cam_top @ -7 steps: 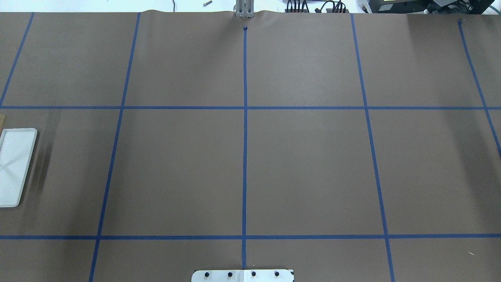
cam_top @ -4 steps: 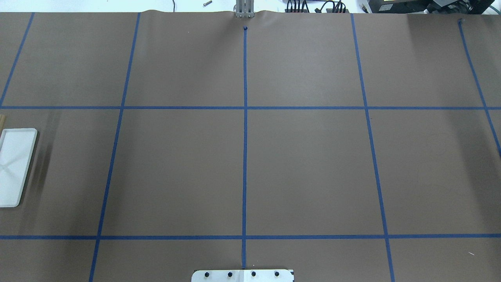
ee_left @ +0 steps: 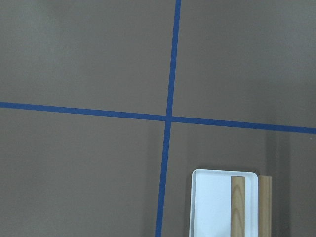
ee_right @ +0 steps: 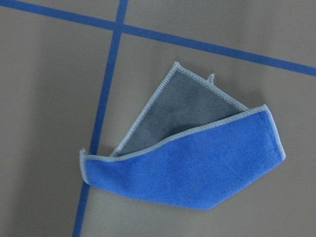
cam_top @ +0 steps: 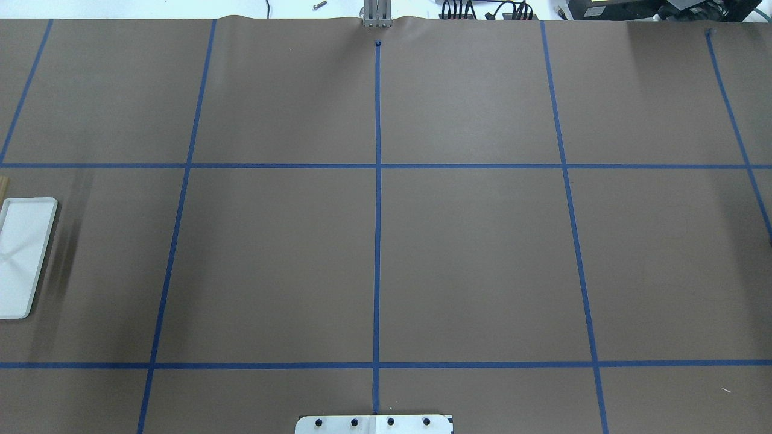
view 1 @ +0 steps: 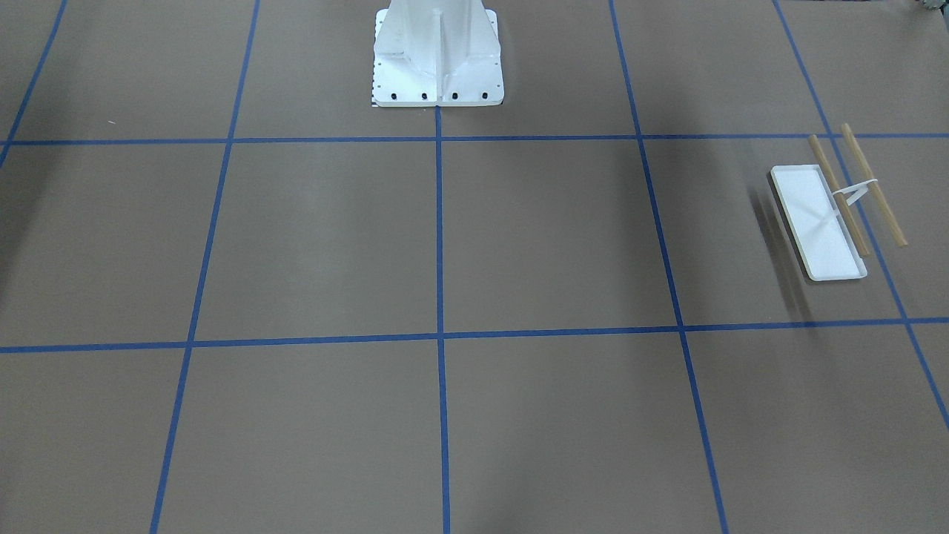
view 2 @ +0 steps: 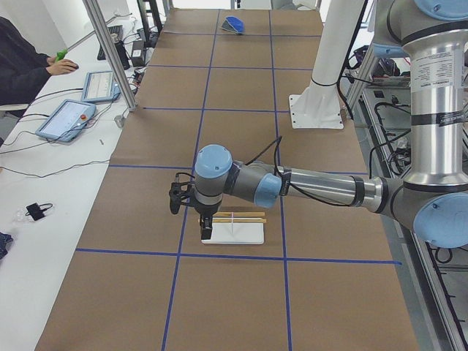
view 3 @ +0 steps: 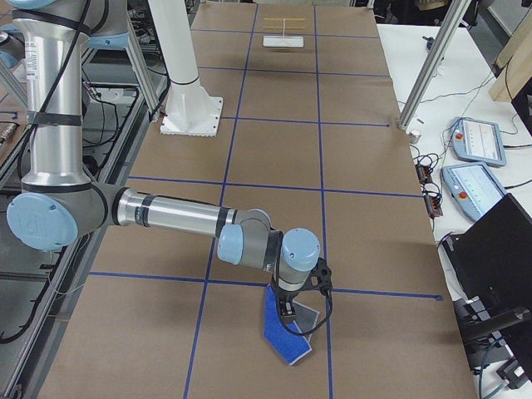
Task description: Hang towel on rack
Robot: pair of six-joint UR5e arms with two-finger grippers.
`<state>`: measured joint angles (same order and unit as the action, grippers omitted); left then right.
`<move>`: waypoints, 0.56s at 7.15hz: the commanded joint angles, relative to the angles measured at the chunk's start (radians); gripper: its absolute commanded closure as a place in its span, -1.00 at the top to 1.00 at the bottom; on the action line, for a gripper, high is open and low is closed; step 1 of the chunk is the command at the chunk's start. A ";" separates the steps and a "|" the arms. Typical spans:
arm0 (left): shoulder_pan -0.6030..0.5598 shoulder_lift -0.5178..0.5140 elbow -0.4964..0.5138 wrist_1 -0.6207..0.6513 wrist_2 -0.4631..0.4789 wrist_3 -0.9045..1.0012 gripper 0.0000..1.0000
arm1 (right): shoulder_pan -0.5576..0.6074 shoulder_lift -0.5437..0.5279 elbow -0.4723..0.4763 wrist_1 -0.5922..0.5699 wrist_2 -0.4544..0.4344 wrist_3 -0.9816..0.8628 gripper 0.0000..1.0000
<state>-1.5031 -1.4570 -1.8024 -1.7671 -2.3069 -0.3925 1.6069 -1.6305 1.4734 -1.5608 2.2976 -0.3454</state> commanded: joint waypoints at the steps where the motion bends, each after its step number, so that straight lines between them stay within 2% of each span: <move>1: 0.027 -0.019 -0.003 -0.002 0.001 -0.057 0.97 | 0.001 0.010 -0.223 0.266 0.026 -0.026 1.00; 2: 0.040 -0.020 -0.008 -0.002 0.003 -0.060 0.97 | 0.001 0.046 -0.305 0.319 0.061 -0.036 1.00; 4: 0.043 -0.031 -0.008 -0.008 0.006 -0.080 0.97 | 0.002 0.131 -0.401 0.309 0.085 -0.113 1.00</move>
<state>-1.4648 -1.4818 -1.8094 -1.7714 -2.3036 -0.4629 1.6081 -1.5503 1.1378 -1.2585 2.3653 -0.4253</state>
